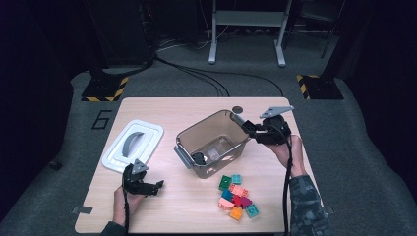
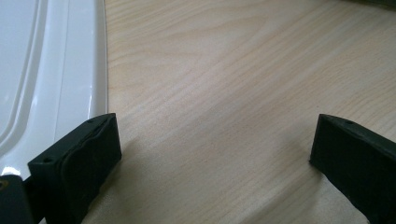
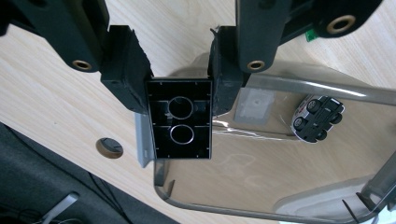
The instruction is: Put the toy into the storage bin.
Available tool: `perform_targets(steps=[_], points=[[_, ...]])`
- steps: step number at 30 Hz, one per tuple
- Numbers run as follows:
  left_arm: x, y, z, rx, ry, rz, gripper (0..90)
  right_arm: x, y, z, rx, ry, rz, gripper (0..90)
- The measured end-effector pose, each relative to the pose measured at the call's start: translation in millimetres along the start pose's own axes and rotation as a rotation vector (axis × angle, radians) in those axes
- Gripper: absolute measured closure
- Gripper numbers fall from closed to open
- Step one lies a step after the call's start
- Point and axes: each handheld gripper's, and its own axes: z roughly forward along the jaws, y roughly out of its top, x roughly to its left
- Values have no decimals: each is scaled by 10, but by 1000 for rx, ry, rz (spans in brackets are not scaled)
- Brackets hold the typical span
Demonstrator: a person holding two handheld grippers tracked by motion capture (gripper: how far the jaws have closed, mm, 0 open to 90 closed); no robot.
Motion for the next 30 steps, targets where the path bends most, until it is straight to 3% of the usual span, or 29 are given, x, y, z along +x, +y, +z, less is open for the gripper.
perform_targets(steps=[8,17,23,30], points=[[-4,-2,0,0,-1,-9,17,-4,158,172,110,10,-19,586],[-4,-1,0,0,-1,-9,17,-21,169,236,179,7,-33,583],[-1,-1,1,-1,0,-4,17,-18,163,253,206,-7,-36,572],[-4,-1,-1,0,-1,-9,17,-9,158,248,209,-9,-38,471]])
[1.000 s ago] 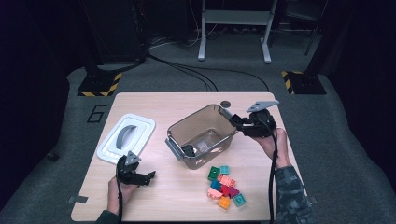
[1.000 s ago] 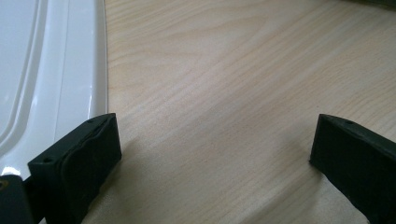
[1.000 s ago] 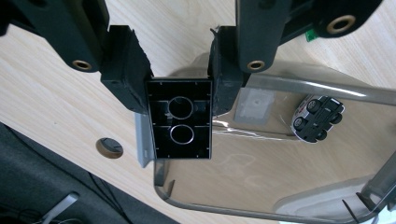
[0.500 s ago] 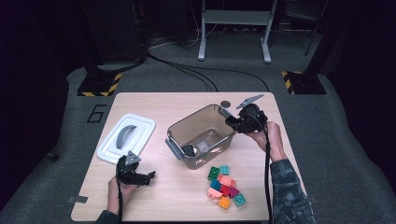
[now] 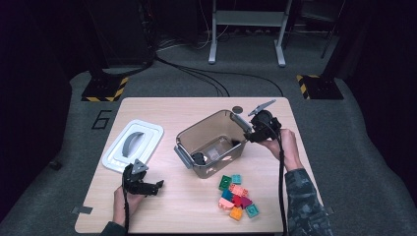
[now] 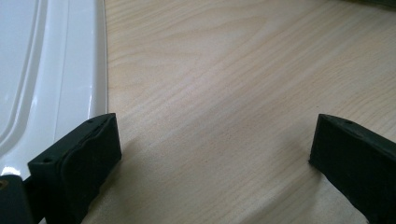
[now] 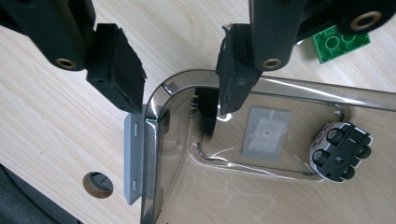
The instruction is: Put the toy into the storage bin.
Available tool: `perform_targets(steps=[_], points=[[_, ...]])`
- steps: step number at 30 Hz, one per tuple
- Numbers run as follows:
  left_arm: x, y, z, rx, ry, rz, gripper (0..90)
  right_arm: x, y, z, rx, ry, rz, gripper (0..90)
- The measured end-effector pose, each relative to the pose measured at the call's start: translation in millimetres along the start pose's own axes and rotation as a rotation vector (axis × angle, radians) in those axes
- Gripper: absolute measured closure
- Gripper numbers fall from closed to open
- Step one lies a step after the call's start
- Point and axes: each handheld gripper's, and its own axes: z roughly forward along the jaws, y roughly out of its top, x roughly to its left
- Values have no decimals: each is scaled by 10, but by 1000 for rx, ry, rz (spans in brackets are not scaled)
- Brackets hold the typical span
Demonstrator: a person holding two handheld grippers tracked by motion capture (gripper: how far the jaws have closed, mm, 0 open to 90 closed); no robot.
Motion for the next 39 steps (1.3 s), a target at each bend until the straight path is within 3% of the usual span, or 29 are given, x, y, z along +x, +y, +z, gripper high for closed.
perform_targets(steps=[3,4,6,7,16,31,39], points=[[-2,-3,6,-8,2,-2,17,1,-40,-33,-30,0,25,381],[0,0,0,0,0,0,17,25,-76,-70,-55,-3,57,306],[0,-1,1,-1,0,0,18,23,-100,-90,-70,-2,51,289],[-2,-2,3,-5,1,-1,17,51,-150,-122,-101,-3,76,242],[0,0,0,0,0,0,17,203,-434,-182,-167,8,114,175],[-1,0,0,0,0,0,18,612,-1065,94,-125,85,133,147],[-1,0,0,0,0,0,18,750,-1303,146,-117,116,155,142]])
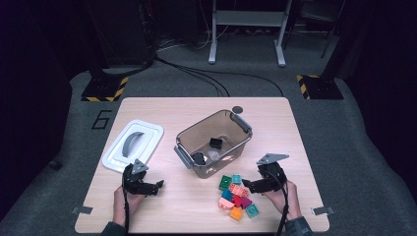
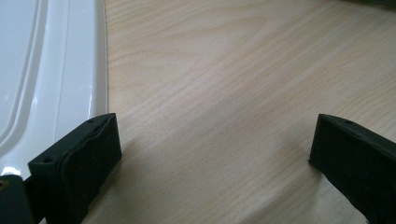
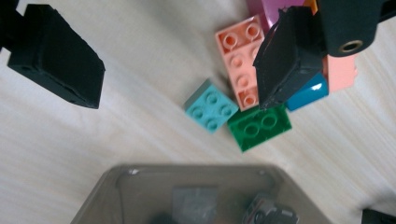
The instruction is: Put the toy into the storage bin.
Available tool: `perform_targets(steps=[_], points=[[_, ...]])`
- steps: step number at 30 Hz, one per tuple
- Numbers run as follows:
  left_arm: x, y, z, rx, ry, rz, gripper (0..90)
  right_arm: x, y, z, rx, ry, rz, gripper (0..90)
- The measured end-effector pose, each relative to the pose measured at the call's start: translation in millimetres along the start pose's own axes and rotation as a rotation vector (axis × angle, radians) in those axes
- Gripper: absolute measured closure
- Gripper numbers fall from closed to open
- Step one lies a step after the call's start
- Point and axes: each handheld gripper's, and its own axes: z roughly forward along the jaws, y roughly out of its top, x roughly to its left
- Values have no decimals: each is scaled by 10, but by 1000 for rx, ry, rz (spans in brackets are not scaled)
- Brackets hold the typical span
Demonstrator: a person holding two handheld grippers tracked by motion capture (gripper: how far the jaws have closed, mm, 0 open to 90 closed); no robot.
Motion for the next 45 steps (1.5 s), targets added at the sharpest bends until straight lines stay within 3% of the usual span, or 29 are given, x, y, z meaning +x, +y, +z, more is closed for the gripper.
perform_targets(steps=[13,16,29,38,45], points=[[0,0,0,0,0,0,18,351,-352,11,27,61,-9,145],[0,0,1,-1,0,0,17,366,-392,69,54,47,-31,164],[1,0,0,0,0,1,18,79,-504,62,65,-5,9,382],[3,1,0,0,1,4,17,49,-531,39,70,-17,10,541],[1,0,0,0,0,0,18,-5,-516,26,60,-21,26,566]])
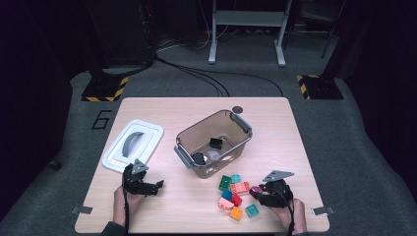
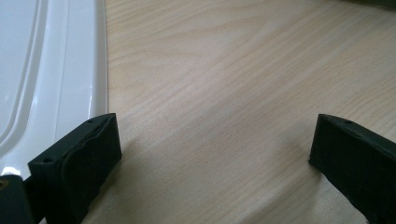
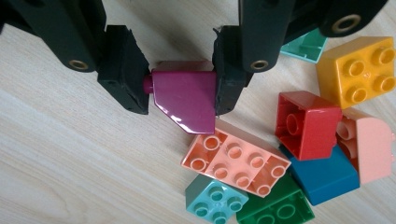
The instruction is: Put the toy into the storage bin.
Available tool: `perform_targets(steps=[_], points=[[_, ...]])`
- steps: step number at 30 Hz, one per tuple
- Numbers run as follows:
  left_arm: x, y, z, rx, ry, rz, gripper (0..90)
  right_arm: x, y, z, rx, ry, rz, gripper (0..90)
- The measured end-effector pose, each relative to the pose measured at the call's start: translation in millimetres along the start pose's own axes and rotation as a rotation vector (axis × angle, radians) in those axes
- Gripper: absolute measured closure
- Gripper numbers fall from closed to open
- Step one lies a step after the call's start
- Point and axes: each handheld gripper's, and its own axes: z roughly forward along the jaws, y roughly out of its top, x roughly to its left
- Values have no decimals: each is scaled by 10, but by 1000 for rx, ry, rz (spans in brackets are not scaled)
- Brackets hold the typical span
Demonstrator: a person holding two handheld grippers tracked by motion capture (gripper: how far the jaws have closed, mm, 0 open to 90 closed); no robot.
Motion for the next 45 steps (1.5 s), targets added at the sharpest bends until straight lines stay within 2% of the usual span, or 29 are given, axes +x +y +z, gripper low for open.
perform_targets(steps=[3,5,7,9,10,14,17,19,20,22,23,30,32,36,37,42,44,45], points=[[3,1,0,0,0,5,18,7,3,5,0,-11,22,554],[1,0,0,0,0,1,18,4,-8,14,14,-14,6,510],[0,0,1,-1,0,0,18,22,-21,44,37,-20,22,499],[0,0,0,-1,0,0,18,34,-42,65,38,-40,14,553],[0,0,0,-1,0,0,18,34,-42,65,38,-40,14,553],[0,0,0,-1,0,0,18,11,-44,59,21,-49,10,566],[1,0,0,-1,0,0,18,2,-41,52,14,-50,30,567],[1,0,0,-1,0,0,18,-23,-37,37,6,-44,19,568],[6,2,0,-1,0,9,18,-23,-28,29,1,-49,30,568],[0,0,0,-1,0,0,18,-56,-12,12,-12,-44,17,568],[5,1,1,-1,0,7,18,-58,3,6,-15,-50,30,567],[0,0,0,-1,0,0,18,-161,103,-9,-39,-54,37,568],[3,0,0,-1,0,4,18,-170,129,25,-23,-80,36,567],[0,0,0,0,0,-1,18,-201,157,95,2,-101,12,566],[-1,-1,3,-4,1,-1,18,-202,163,111,7,-106,19,566],[0,0,0,0,0,0,18,-238,173,171,25,-100,25,547],[0,0,0,0,0,0,18,-239,173,172,25,-90,39,480],[1,0,0,-1,0,0,18,-238,175,168,34,-83,45,480]])
